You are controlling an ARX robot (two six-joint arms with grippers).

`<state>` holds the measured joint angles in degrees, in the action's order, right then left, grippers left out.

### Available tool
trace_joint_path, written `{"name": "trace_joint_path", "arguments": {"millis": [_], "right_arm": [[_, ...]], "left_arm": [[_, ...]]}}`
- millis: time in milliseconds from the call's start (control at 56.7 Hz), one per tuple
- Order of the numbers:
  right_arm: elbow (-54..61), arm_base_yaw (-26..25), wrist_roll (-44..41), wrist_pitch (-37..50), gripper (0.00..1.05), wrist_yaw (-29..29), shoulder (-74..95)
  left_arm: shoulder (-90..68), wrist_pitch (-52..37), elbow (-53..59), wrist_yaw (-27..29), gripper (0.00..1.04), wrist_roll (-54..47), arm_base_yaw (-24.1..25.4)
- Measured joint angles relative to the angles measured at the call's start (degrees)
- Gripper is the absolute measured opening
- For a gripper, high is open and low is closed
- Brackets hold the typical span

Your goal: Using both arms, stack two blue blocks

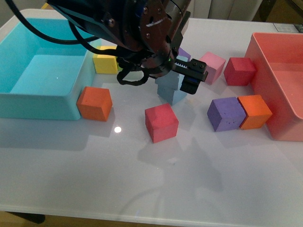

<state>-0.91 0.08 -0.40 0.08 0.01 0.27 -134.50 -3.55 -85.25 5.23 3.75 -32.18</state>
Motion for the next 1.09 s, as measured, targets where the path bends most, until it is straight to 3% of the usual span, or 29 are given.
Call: {"name": "trace_joint_path", "arguments": {"millis": [229, 529, 705, 723, 740, 776, 846, 899, 1093], "right_arm": [[0.0, 0.0, 0.0, 0.0, 0.96, 0.0, 0.0], [0.0, 0.0, 0.0, 0.0, 0.96, 0.0, 0.0], [0.0, 0.0, 0.0, 0.0, 0.96, 0.0, 0.0], [0.0, 0.0, 0.0, 0.0, 0.96, 0.0, 0.0], [0.0, 0.0, 0.0, 0.0, 0.96, 0.0, 0.0], [0.0, 0.0, 0.0, 0.0, 0.96, -0.1, 0.0], [0.0, 0.0, 0.0, 0.0, 0.96, 0.1, 0.0], [0.0, 0.0, 0.0, 0.0, 0.96, 0.2, 0.0], [0.0, 0.0, 0.0, 0.0, 0.96, 0.0, 0.0]], "left_arm": [[10.6, -5.4, 12.0, -2.8, 0.96, 0.7, 2.1], [27.5, -12.7, 30.8, -6.8, 0.96, 1.0, 10.2], [31.3, -15.0, 35.1, -5.6, 0.95, 0.5, 13.4], [30.9, -18.5, 36.1, -3.3, 0.93, 0.0, 13.3], [30.1, -29.5, 39.2, 2.9, 0.87, -0.9, 13.0], [29.6, -43.8, 44.7, 8.9, 0.78, -1.8, 13.2], [30.9, -58.4, 52.1, 10.8, 0.65, -2.5, 14.7], [33.7, -64.3, 55.8, 10.2, 0.56, -2.6, 15.9], [46.2, -64.3, 64.3, 6.9, 0.25, -2.9, 20.0]]}}
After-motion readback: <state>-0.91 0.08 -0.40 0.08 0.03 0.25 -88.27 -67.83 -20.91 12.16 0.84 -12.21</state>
